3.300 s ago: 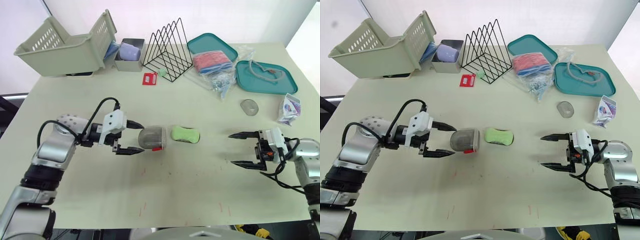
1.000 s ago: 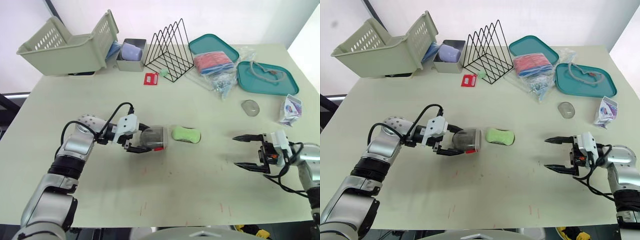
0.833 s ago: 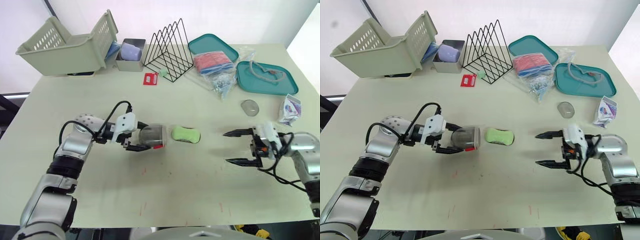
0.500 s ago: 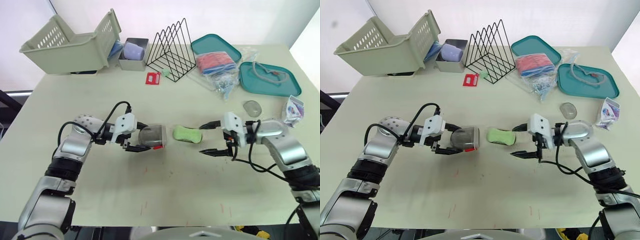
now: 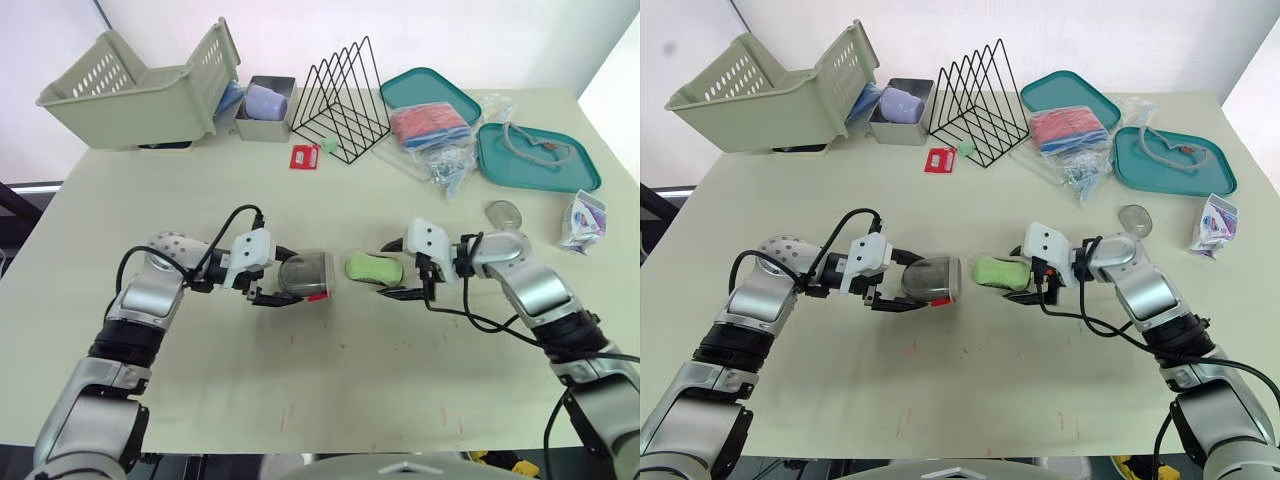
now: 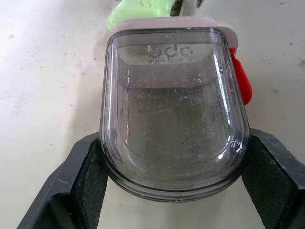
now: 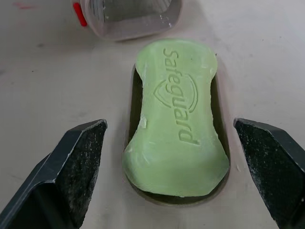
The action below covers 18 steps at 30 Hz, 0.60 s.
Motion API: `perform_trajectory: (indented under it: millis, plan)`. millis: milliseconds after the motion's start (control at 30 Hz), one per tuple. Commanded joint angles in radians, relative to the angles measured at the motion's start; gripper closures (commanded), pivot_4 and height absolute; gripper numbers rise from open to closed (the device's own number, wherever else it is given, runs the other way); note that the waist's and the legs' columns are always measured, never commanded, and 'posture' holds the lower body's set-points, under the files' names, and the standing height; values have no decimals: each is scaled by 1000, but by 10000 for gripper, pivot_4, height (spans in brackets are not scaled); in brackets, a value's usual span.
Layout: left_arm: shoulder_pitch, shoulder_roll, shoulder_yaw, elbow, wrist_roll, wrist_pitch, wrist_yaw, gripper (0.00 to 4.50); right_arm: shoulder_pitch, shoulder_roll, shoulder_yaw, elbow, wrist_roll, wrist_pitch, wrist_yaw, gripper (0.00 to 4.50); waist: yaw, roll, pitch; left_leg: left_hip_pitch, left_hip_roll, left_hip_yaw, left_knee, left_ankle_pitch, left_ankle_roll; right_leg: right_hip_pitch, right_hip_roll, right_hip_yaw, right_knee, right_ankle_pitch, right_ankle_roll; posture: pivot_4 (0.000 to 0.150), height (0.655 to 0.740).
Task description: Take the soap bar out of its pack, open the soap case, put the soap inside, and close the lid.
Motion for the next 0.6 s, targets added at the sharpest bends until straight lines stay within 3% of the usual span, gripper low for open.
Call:
perform_trajectory:
  millis: [33, 433, 533, 600]
  plan:
    - [6, 16, 27, -35, -23, 2, 3, 10884, -23, 5, -1, -8, -9, 15, -13, 0, 0, 0, 0, 0, 0, 0, 0, 0, 0, 0, 0, 0, 0, 0, 0, 1500, 7400]
    - [4, 14, 24, -34, -25, -3, 10, 10884, -10, 22, 19, 11, -33, 42, -42, 0, 0, 0, 0, 0, 0, 0, 0, 0, 0, 0, 0, 0, 0, 0, 0, 1500, 7400]
    - [3, 15, 23, -31, -24, -4, 9, 10884, -5, 24, 20, 12, -33, 50, -46, 7939, 0, 0, 0, 0, 0, 0, 0, 0, 0, 0, 0, 0, 0, 0, 0, 1500, 7400]
    - [2, 15, 23, -29, -23, -4, 10, 10884, -5, 24, 20, 15, -35, 48, -48, 18814, -1, 0, 0, 0, 0, 0, 0, 0, 0, 0, 0, 0, 0, 0, 0, 1500, 7400]
